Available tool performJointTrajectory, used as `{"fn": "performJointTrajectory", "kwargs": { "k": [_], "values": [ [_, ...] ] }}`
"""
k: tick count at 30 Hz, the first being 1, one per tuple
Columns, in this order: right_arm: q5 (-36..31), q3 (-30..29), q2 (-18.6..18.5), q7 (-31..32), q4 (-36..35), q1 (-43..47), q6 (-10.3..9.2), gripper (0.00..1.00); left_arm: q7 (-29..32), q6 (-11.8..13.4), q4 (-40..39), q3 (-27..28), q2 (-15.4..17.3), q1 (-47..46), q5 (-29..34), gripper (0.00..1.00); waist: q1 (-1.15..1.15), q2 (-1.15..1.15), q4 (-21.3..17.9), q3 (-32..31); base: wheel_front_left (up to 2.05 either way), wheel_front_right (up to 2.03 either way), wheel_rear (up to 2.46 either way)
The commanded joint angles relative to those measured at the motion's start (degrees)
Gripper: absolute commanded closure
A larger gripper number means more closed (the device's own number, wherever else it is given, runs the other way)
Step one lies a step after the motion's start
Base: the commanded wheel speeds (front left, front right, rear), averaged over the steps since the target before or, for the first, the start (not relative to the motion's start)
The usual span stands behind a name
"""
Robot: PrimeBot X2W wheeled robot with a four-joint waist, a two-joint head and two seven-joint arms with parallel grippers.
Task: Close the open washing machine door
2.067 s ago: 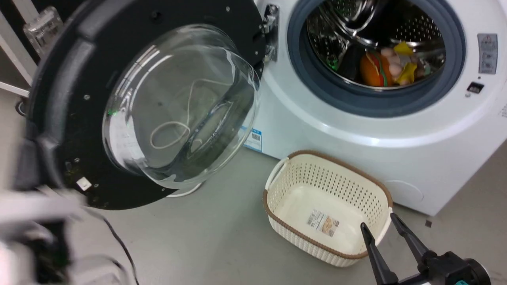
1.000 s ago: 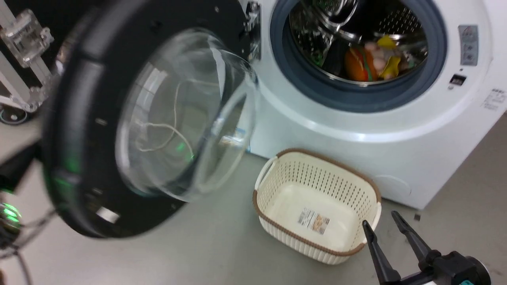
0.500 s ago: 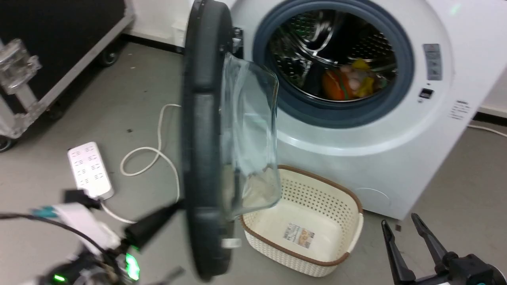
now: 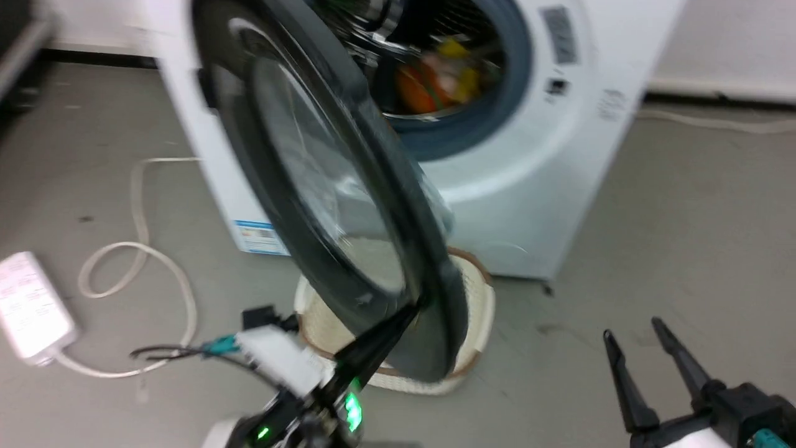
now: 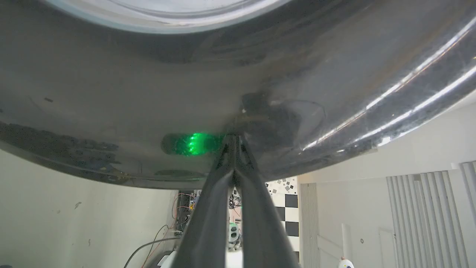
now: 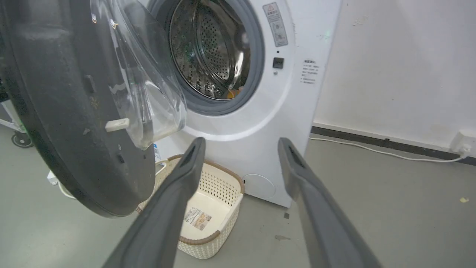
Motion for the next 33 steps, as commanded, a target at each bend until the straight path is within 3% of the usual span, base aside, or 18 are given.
{"fn": "performJointTrajectory", "kwargs": {
  "k": [1, 9, 16, 21, 26, 29, 33],
  "values": [
    [0.46, -0.03, -0.62, 0.18, -0.33, -0.92, 0.05, 0.0, -2.03, -0.94, 0.99, -1.36, -0.13, -2.4, -1.13, 1.0, 0.0, 0.0, -5.56, 4.34, 0.0, 0.0, 0.0],
    [1.43, 0.61, -0.88, -0.46, 0.41, -2.65, 0.05, 0.0, -20.32, -5.1, 12.94, -8.32, -0.13, -17.41, -6.43, 1.0, 0.0, 0.0, -15.13, 9.52, 0.0, 0.0, 0.0],
    [1.77, 1.97, 0.05, -1.36, 1.9, -3.73, 0.05, 0.0, -35.0, -7.67, 24.99, -9.9, -0.13, -30.52, -11.47, 1.0, 0.0, 0.0, -19.37, 11.3, 0.0, 0.0, 0.0],
    [1.83, 2.48, 0.54, -1.81, 2.74, -4.14, 0.05, 0.0, -38.59, -9.35, 30.99, -12.43, -0.13, -35.88, -13.33, 1.0, 0.0, 0.0, -19.2, 11.05, 0.0, 0.0, 0.0],
    [1.84, 2.18, 0.54, -2.09, 2.87, -3.81, 0.05, 0.0, -38.69, -9.98, 32.81, -14.92, -0.14, -35.17, -12.68, 1.0, 0.0, 0.0, -16.61, 8.29, 0.0, 0.0, 0.0],
    [1.95, 1.85, 0.55, -2.2, 2.3, -3.21, 0.05, 0.0, -39.26, -10.02, 29.02, -14.39, 0.39, -31.31, -10.33, 1.0, 0.0, 0.0, -14.53, 5.75, 0.0, 0.0, 0.0],
    [2.01, 1.67, 0.27, -2.28, 1.07, -1.61, 0.05, 0.0, -41.21, -10.03, 21.51, -15.17, 4.24, -23.44, -3.57, 1.0, 0.0, 0.0, -11.01, 2.0, 0.0, 0.0, 0.0]
  ]
}}
